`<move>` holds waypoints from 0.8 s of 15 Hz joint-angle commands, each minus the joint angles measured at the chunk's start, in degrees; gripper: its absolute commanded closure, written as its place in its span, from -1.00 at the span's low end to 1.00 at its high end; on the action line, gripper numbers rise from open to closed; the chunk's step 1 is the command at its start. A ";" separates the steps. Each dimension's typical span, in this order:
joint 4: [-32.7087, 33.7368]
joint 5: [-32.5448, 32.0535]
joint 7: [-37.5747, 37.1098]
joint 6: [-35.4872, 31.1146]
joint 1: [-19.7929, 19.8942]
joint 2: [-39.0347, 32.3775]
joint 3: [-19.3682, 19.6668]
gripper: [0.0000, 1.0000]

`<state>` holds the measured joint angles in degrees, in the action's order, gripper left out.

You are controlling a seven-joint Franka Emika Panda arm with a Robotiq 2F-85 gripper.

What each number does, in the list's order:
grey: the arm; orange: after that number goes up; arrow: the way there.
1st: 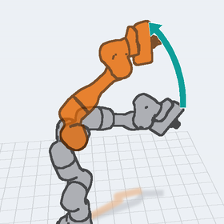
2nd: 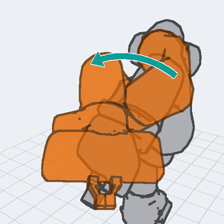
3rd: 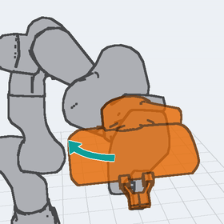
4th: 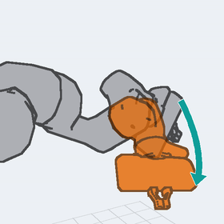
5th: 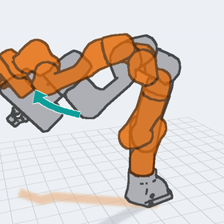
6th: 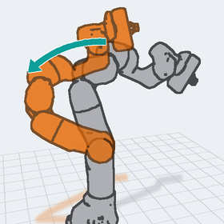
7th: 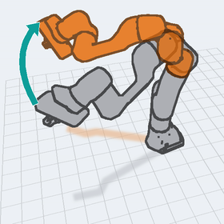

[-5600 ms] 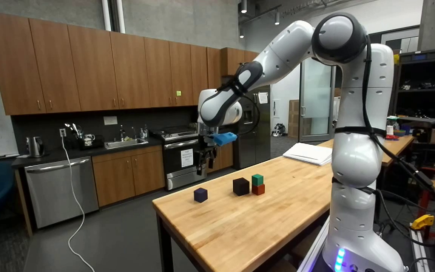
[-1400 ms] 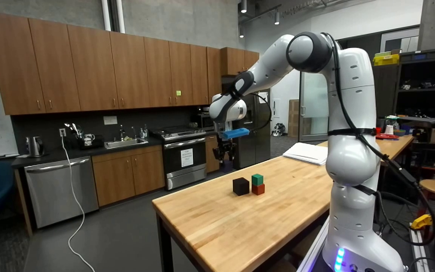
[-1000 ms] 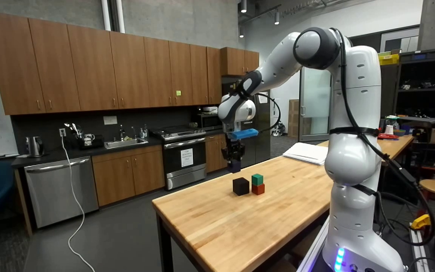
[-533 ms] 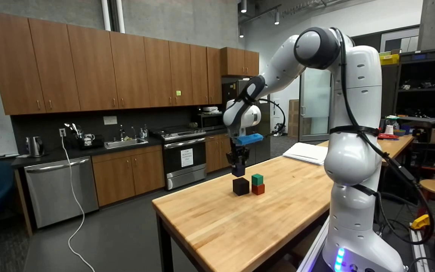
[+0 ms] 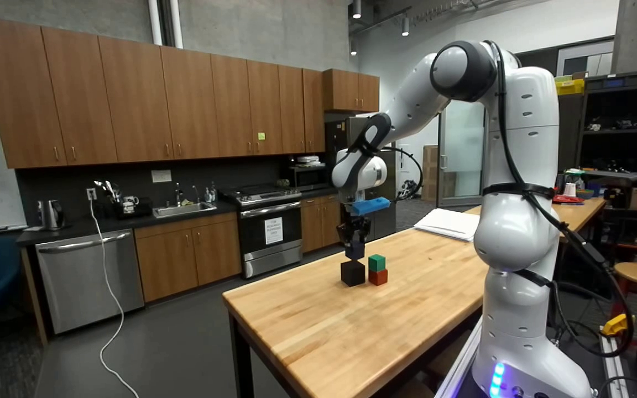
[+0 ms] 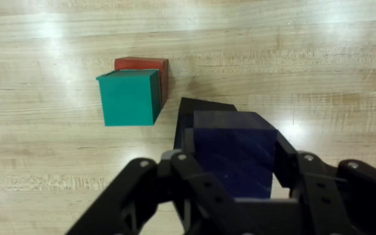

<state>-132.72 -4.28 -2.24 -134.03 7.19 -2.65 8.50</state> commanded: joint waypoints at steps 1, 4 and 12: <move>-0.77 -1.32 -2.66 -0.99 0.21 0.31 0.01 0.41; -0.52 -1.29 -4.27 -1.15 -0.04 -0.38 -0.16 0.41; 0.88 -1.95 -9.80 -1.02 -0.90 -2.68 -0.55 0.41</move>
<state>-132.76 -4.48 -8.80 -134.78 6.73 -4.39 8.16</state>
